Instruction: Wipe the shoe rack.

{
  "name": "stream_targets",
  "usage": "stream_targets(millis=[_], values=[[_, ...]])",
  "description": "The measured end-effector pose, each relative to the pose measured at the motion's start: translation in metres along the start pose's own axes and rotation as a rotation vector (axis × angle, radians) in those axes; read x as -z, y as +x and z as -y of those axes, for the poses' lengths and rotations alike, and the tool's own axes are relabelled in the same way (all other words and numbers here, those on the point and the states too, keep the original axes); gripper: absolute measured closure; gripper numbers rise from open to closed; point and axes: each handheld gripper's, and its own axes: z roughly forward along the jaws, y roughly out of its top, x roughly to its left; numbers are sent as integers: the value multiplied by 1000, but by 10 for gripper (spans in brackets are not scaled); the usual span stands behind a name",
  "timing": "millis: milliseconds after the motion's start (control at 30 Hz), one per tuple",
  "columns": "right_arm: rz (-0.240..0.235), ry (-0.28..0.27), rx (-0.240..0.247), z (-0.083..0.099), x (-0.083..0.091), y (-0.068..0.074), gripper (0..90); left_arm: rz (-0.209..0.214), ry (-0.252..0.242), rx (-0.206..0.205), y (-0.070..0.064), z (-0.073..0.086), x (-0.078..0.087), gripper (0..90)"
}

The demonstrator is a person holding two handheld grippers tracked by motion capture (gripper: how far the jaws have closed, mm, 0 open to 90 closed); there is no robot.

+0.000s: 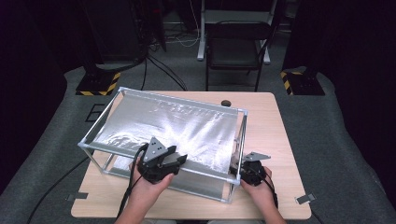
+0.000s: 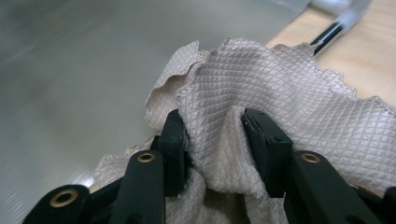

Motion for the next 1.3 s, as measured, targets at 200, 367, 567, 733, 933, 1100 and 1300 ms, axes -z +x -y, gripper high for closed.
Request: stream_targets(millis=[200,367,567,733,933,1100,1300], values=[[-52,-15,-4,18,14,15,614,-5,3,-4,0,0,0,483],[-72,-9,9,27,21,26,612,-7,2,-2,0,0,0,483],[-80,-13,18,32,25,32,609,-7,1,3,-1,-1,0,483],[-92,-21,9,31,24,24,618,-9,-1,11,-2,-2,-1,481],[-79,-15,2,26,21,16,623,8,5,6,-2,-4,-3,478],[-32,-30,-4,19,15,8,625,28,2,-2,-4,-4,-4,479],[13,-35,-7,7,5,-5,593,31,-6,3,-7,-4,-5,480]])
